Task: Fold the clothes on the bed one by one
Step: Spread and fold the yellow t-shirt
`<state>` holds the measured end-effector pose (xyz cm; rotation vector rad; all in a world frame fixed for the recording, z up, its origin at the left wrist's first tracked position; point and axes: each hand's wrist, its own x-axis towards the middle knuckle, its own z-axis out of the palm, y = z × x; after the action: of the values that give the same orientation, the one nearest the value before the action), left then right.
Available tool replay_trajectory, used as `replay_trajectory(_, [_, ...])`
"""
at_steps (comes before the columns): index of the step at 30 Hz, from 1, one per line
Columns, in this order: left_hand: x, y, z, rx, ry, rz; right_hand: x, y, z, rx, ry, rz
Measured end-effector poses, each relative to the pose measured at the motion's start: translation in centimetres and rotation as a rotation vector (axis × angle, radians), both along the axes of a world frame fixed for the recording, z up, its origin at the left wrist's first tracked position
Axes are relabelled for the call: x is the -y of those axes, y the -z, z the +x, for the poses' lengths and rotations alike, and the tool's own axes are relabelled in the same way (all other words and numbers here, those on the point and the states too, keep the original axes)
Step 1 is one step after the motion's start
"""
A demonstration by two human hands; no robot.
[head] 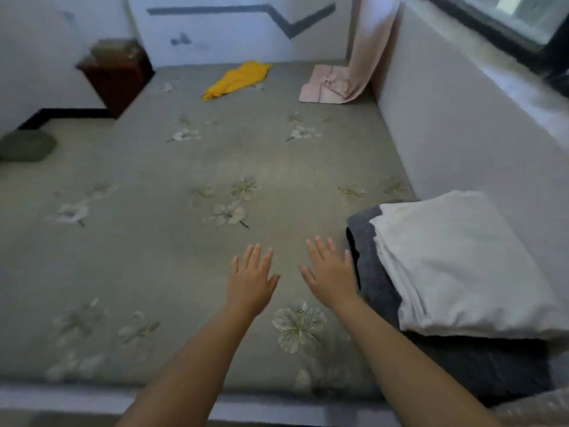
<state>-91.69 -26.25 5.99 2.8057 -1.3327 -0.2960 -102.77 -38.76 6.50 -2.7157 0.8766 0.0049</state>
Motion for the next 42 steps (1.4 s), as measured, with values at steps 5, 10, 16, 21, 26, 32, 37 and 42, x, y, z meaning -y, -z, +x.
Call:
replay_trajectory(5, [-15.7,1.3,0.2,-0.044,-0.391,0.088,-13.2,0.2,6.2,-0.008,-0.436,0.018])
replay_trajectory(10, [-32.2,1.5,0.0,-0.019,-0.703,0.115,-27.5,0.6,10.1,-0.009,-0.731,-0.072])
replay_trajectory(16, [-50.5,0.9,0.6,-0.022,-1.026,0.165,-44.0,0.4,14.9,0.02,-0.883,-0.093])
replay_trajectory(21, [-62.0,-0.4,3.1,0.007,-1.166,0.203,-55.0,0.9,19.7,-0.032,-0.99,-0.097])
replay_trajectory(26, [-69.4,-0.3,7.9,0.016,-1.236,0.201,-62.8,1.9,26.4,-0.073,-1.07,-0.119])
replay_trajectory(32, [-78.9,-0.2,18.0,0.039,-1.327,0.168,-72.4,2.9,38.3,-0.059,-1.143,-0.116])
replay_trajectory(37, [-87.8,-1.0,28.0,-0.009,-1.422,0.185,-80.1,2.3,50.5,-0.095,-1.196,-0.119])
replay_trajectory(42, [-94.2,-2.3,39.2,0.073,-1.378,0.138,-88.7,1.7,62.2,-0.064,-1.219,-0.137])
